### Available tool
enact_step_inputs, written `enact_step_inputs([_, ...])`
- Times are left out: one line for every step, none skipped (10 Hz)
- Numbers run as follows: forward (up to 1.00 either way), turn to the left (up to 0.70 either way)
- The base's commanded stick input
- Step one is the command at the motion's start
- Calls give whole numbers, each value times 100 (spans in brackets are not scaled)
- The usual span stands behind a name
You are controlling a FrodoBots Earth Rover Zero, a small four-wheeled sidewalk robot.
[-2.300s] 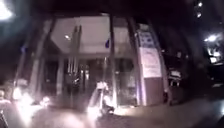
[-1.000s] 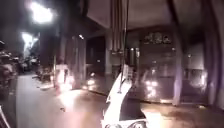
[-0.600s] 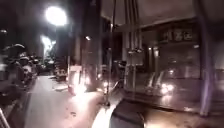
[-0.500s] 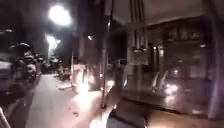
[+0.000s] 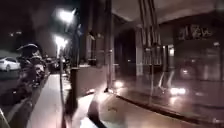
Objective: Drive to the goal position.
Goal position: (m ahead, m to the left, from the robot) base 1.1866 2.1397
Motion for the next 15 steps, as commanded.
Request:
enact_step_inputs([0, 0])
enact_step_inputs([0, 0])
enact_step_inputs([0, 0])
enact_step_inputs([0, 0])
enact_step_inputs([0, 0])
enact_step_inputs([0, 0])
enact_step_inputs([45, 0])
enact_step_inputs([45, 0])
enact_step_inputs([45, 0])
enact_step_inputs([45, 0])
enact_step_inputs([45, 0])
enact_step_inputs([45, 0])
enact_step_inputs([45, 0])
enact_step_inputs([45, 0])
enact_step_inputs([45, 0])
